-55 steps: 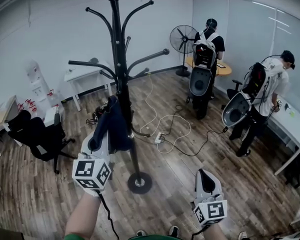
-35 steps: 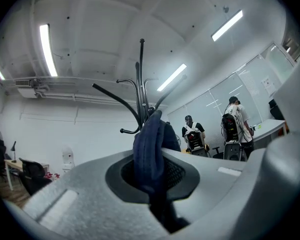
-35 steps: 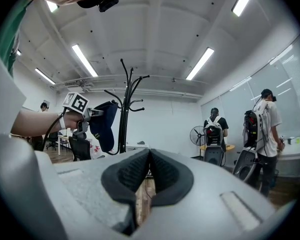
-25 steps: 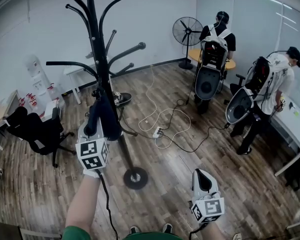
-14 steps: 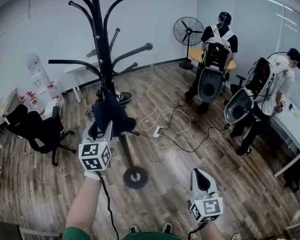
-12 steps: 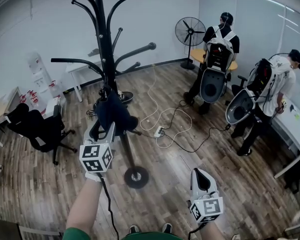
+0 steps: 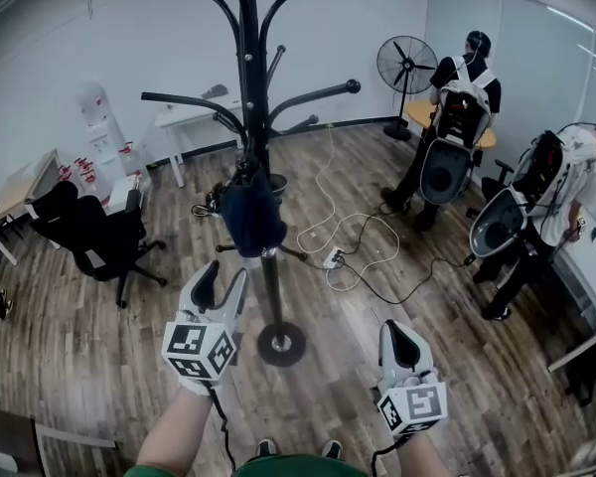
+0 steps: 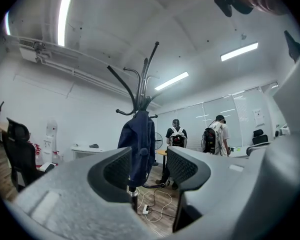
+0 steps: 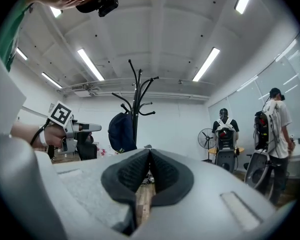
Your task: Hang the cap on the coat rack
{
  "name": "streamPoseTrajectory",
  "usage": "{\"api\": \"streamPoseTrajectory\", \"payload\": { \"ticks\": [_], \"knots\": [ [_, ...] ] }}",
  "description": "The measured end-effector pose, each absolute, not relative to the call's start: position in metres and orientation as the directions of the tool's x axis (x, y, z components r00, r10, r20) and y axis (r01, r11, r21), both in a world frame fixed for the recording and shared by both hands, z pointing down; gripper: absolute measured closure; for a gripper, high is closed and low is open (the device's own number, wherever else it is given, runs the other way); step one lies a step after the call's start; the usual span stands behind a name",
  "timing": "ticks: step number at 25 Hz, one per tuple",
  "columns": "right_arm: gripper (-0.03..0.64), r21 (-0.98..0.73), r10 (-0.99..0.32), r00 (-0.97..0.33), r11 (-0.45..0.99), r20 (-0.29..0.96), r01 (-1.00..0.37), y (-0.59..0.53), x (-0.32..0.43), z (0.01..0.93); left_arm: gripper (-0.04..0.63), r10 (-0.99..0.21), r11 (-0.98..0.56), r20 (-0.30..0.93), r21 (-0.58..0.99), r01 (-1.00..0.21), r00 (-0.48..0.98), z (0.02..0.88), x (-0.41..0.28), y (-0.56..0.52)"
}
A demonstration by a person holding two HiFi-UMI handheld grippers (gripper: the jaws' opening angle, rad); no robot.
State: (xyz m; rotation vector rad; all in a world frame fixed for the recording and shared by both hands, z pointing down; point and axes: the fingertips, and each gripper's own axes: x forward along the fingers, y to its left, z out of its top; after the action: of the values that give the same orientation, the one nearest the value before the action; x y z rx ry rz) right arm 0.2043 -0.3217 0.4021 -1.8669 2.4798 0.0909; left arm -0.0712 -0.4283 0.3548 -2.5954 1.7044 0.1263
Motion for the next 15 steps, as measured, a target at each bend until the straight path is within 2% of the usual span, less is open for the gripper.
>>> {"api": "streamPoseTrajectory", "payload": {
  "ticks": [3,6,7,11,15],
  "knots": [
    [0.614,0.027,-0.951,-0.296,0.295,-0.093,-0.955,-0.326,0.191,0.391,0.406,-0.925,-0.37,-0.101,0.014,-0.929,0.367,0.357,-0.089,-0.407],
    [0.614,0.033,-0.941,-0.307,0.306,-0.14,-0.952,-0.335,0.178,0.376,0.522,-0.932,-0.35,-0.115,0.042,-0.936,0.343,0.362,-0.106,-0.393],
    [0.614,0.034,-0.939,-0.31,0.308,-0.15,-0.951,-0.335,0.174,0.373,0.539,-0.934,-0.348,-0.11,0.059,-0.936,0.341,0.368,-0.11,-0.387],
    [0.614,0.042,-0.932,-0.327,0.324,-0.155,-0.945,-0.333,0.159,0.369,0.565,-0.946,-0.321,-0.076,0.108,-0.941,0.314,0.392,-0.126,-0.367],
    [0.614,0.047,-0.916,-0.348,0.346,-0.201,-0.937,-0.335,0.146,0.356,0.571,-0.957,-0.285,-0.094,0.115,-0.951,0.276,0.39,-0.144,-0.361]
  ]
}}
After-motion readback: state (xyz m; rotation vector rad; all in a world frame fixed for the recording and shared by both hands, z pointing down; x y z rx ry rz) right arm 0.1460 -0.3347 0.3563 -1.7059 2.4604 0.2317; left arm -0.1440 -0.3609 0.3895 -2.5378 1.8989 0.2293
